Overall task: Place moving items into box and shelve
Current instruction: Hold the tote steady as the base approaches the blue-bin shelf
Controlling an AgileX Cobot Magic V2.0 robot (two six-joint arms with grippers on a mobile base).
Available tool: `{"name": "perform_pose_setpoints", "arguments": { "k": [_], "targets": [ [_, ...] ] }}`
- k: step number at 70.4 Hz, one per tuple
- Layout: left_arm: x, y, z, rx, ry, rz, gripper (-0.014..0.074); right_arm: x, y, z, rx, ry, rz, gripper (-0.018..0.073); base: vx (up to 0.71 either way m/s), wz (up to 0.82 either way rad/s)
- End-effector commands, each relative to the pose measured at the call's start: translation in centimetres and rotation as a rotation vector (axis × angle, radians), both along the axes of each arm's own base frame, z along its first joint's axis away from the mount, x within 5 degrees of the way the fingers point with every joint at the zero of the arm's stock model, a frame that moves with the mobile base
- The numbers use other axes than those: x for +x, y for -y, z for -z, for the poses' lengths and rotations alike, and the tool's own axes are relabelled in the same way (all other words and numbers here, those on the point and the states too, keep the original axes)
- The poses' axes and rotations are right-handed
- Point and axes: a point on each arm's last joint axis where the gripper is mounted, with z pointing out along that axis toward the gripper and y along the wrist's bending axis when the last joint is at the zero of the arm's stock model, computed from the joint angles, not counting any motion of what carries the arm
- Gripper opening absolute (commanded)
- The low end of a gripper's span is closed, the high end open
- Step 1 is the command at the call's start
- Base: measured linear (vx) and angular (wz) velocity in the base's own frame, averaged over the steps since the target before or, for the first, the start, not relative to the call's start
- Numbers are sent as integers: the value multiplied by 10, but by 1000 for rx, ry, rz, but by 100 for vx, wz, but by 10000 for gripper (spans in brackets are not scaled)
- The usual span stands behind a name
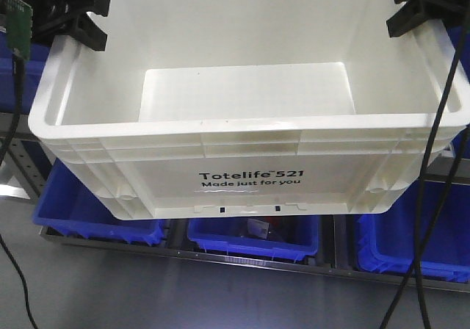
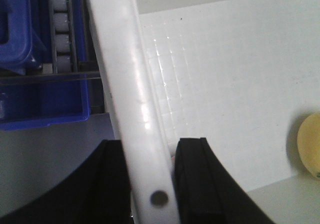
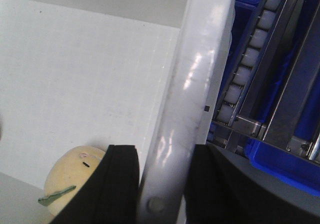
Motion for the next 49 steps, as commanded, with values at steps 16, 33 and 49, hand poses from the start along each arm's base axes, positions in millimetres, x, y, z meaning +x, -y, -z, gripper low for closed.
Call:
{"name": "perform_pose_setpoints", "arguments": {
  "k": [16,33,49],
  "targets": [
    [-12,8,-39,-150,185,24,-17,-18,-10,-29,99,108,-64,-12,18,-19],
    [-12,8,-39,-150,185,24,-17,-18,-10,-29,99,108,-64,-12,16,-24],
    [-12,8,-39,-150,185,24,-17,-18,-10,-29,99,108,-64,-12,11,-21]
  ]
}}
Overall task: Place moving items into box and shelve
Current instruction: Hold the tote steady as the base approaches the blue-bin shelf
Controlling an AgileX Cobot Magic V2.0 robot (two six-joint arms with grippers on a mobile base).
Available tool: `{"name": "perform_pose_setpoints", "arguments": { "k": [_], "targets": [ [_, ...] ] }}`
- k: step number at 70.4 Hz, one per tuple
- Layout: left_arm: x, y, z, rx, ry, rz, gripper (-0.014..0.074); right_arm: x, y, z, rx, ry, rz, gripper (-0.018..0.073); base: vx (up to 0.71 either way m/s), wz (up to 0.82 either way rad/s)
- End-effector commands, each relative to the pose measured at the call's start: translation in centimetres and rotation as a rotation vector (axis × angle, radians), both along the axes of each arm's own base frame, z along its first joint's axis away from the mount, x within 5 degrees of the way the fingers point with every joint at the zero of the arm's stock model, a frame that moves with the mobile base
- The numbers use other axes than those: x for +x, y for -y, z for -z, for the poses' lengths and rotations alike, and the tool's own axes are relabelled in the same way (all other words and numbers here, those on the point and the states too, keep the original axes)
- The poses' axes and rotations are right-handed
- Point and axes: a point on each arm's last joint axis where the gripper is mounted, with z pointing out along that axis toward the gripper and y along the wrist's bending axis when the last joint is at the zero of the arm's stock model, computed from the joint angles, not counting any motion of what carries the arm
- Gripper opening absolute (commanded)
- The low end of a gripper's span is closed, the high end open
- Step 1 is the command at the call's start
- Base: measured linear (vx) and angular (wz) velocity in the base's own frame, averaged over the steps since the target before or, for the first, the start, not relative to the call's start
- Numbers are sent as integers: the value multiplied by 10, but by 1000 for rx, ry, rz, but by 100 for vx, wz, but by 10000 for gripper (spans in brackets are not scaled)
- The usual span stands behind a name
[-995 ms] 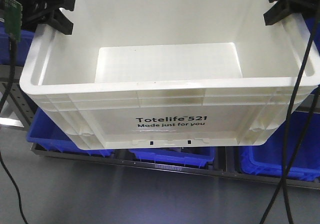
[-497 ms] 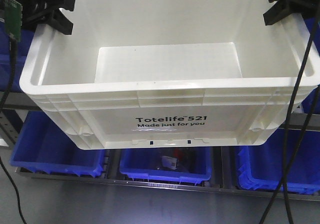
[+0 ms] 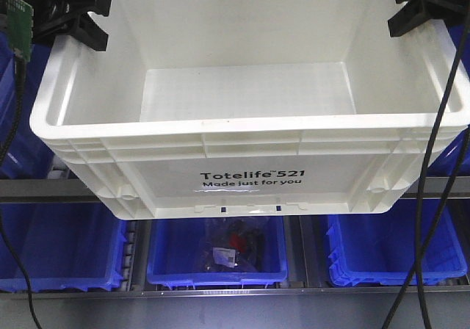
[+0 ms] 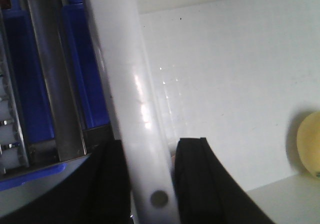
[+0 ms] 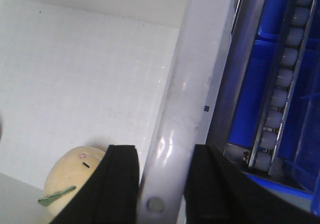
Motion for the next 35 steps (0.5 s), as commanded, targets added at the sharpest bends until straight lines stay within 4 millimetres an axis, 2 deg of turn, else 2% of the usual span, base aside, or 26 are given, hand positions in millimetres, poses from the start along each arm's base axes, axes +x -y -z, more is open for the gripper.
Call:
{"name": "perform_pose_setpoints", "arguments": {
  "k": [1,35],
  "targets": [
    [-12,8,-39,-147,186,22,-17,-18,-10,-30,102,108,-65,-12,9,-17],
    [-12,8,-39,-147,186,22,-17,-18,-10,-30,102,108,-65,-12,3,-6]
  ]
}}
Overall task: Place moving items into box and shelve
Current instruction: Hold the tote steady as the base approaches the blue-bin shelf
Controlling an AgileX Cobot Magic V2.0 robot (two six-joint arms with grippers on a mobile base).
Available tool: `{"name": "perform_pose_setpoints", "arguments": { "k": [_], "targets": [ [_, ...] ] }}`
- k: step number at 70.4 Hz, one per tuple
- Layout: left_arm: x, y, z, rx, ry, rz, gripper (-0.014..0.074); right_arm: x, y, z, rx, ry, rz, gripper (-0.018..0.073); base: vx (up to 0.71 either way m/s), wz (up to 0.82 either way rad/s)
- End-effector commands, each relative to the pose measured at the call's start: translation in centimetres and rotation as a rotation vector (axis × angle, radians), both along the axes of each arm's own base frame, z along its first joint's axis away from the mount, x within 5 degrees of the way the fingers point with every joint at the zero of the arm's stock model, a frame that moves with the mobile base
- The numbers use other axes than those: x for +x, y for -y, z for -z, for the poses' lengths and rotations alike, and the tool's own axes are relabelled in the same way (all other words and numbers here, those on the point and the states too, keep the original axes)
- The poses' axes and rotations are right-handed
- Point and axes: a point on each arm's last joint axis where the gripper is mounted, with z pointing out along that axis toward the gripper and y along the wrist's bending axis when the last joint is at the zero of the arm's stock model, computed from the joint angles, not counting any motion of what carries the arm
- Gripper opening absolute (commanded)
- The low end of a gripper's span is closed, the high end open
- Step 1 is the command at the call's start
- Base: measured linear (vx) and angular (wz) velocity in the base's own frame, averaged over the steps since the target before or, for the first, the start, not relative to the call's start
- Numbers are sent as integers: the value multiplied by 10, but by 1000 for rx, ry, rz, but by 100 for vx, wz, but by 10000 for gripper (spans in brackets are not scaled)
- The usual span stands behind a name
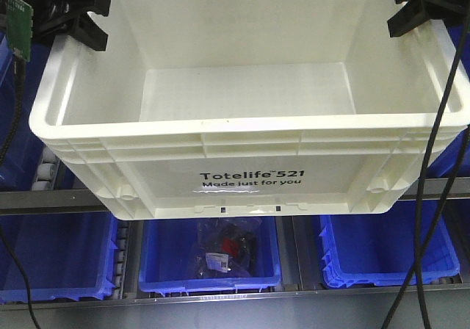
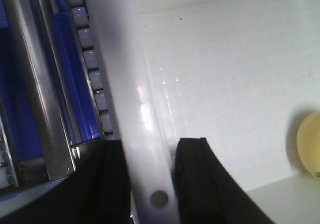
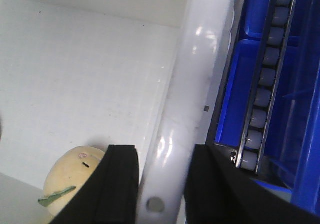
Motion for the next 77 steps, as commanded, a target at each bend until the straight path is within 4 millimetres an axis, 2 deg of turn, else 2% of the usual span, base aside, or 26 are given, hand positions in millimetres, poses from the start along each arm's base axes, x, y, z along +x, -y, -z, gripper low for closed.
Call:
{"name": "perform_pose_setpoints", "arguments": {
  "k": [1,77],
  "targets": [
    [-12,8,-39,-147,186,22,-17,-18,-10,-30,102,108,-65,-12,0,0],
    [-12,8,-39,-147,191,22,-17,-16,-10,-30,105,122,-59,-12,0,0]
  ]
}}
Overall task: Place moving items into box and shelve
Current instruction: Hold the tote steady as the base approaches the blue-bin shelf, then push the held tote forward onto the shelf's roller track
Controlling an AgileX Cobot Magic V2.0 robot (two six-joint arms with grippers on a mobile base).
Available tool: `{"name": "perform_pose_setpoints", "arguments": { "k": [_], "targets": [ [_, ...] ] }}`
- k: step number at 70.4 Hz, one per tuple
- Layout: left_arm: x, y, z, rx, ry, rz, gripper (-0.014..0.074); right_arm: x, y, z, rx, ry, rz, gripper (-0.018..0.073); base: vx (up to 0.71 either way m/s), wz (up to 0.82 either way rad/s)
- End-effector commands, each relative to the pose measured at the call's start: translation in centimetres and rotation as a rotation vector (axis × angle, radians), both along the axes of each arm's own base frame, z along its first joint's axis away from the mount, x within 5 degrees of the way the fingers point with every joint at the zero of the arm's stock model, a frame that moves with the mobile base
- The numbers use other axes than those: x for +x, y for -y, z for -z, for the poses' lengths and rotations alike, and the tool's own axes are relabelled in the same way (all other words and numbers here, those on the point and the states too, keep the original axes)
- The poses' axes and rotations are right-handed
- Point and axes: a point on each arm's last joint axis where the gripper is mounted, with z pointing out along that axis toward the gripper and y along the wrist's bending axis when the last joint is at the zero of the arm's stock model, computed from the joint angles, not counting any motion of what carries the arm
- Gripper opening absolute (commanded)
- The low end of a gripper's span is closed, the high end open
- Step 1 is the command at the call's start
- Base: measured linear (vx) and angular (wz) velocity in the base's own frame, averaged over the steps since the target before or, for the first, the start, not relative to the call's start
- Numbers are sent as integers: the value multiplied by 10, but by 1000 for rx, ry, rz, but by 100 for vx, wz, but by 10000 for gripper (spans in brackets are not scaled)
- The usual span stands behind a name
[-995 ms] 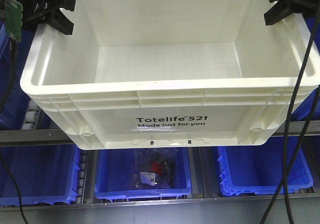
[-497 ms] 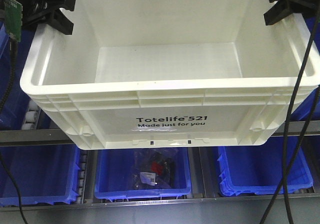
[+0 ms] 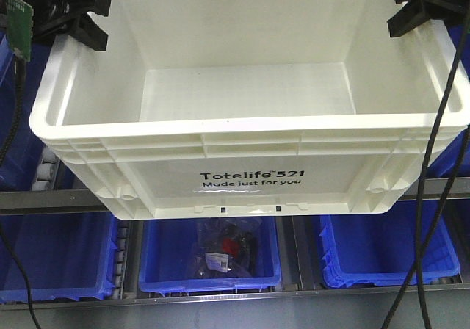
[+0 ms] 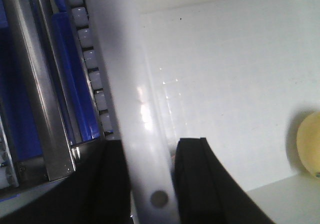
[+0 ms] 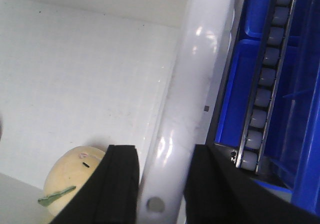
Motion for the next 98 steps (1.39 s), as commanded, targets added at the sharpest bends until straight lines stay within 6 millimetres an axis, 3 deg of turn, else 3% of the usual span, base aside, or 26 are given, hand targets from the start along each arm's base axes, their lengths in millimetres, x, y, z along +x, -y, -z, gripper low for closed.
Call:
{"name": "perform_pose_setpoints", "arguments": {
  "k": [1,29,63,98],
  "targets": [
    [-12,8,-39,-146,191,22,-17,-16,-10,-30,105,122,-59,-12,0,0],
    [-3,5,-31,-76,188,21,-17,-11,-11,-25,106,96,-62,-12,0,0],
    [24,10,-13,-67,209,12,-17,25,-14,3,107,68,-52,-12,0,0],
    [41,7,-2,24,248,-11,-17,53,-27,9,239,199,-102,-12,0,0]
  ]
}}
